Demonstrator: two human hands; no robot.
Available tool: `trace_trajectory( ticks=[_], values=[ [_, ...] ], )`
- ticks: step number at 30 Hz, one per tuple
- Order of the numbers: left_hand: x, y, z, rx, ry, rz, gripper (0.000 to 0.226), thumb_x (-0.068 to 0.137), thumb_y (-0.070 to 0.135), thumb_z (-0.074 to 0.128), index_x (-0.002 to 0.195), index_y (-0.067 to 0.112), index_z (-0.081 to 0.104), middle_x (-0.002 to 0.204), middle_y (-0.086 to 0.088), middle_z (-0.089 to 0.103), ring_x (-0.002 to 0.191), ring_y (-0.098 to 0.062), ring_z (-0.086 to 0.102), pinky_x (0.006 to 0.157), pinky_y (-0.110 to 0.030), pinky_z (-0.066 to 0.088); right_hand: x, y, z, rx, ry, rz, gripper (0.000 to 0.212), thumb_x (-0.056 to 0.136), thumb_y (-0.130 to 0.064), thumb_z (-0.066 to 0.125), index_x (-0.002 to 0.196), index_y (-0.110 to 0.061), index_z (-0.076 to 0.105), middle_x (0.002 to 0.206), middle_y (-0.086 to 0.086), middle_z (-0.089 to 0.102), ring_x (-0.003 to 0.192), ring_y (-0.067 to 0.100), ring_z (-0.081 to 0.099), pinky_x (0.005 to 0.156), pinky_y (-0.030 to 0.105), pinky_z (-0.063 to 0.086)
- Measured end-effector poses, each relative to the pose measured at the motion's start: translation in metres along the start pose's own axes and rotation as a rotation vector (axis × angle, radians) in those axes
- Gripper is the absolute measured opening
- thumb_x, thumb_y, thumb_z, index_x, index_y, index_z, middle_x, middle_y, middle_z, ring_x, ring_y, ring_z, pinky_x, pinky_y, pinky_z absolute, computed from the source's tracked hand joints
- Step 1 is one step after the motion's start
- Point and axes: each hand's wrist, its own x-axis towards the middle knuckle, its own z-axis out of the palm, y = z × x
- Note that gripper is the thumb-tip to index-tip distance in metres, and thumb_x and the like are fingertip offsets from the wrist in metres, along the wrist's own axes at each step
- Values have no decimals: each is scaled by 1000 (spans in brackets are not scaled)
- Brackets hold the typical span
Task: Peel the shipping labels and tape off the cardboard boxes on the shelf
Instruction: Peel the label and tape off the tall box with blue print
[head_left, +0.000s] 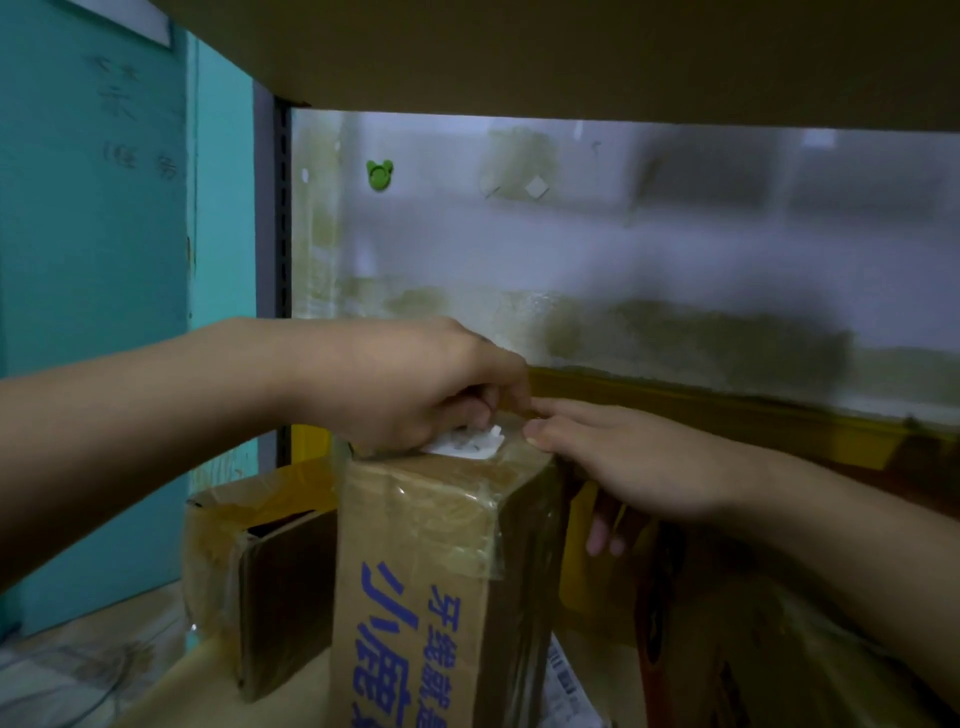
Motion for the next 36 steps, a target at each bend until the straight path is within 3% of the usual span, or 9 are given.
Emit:
trace_trajectory(
  ticks=[4,9,16,21,28,31,36],
  values=[
    [-5,-2,0,28,53,82,20,96,22,61,111,30,71,90,27,53,78,15,50,72,-2,37,-1,-1,0,-34,-6,-8,57,95,-57,39,148,-48,21,143,4,42,70,28,72,69,42,60],
    [-6,-6,2,12,123,129,13,94,26,65,102,26,75,93,17,66,79,4,57,71,-6,43,-2,-2,-1,-48,-10,-15,57,95,-58,38,149,-48,20,143,3,42,73,28,73,70,42,59],
    [-1,-5,2,88,124,174,9,94,23,64,96,20,72,89,8,68,78,-5,57,71,-16,44,-1,0,-1,-67,-7,-19,58,94,-60,37,149,-48,21,147,-1,38,69,26,73,69,40,59],
    [0,-3,7,117,178,240,15,91,24,55,89,18,68,82,7,63,68,-1,45,64,-9,36,2,2,-2,-83,-16,-49,63,89,-65,38,148,-47,26,146,-4,40,68,25,73,73,46,60],
    [-5,-4,8,92,178,231,8,92,19,58,90,17,66,82,8,58,64,0,42,63,-3,33,0,-1,-1,-121,-4,-70,56,93,-61,37,147,-47,29,140,-5,45,64,24,72,75,46,59],
    [-4,-6,11,76,172,207,15,91,24,51,90,16,64,82,10,54,63,10,42,63,-4,32,0,-3,-1,-118,-12,-72,57,92,-61,37,147,-46,29,140,-6,47,64,24,72,74,46,59],
    [-3,-2,13,64,112,156,26,92,30,44,94,13,63,85,10,49,67,-3,39,65,-7,34,-1,-5,0,-78,3,-66,59,91,-60,41,146,-45,30,134,-5,50,66,24,72,64,41,59]
  ],
)
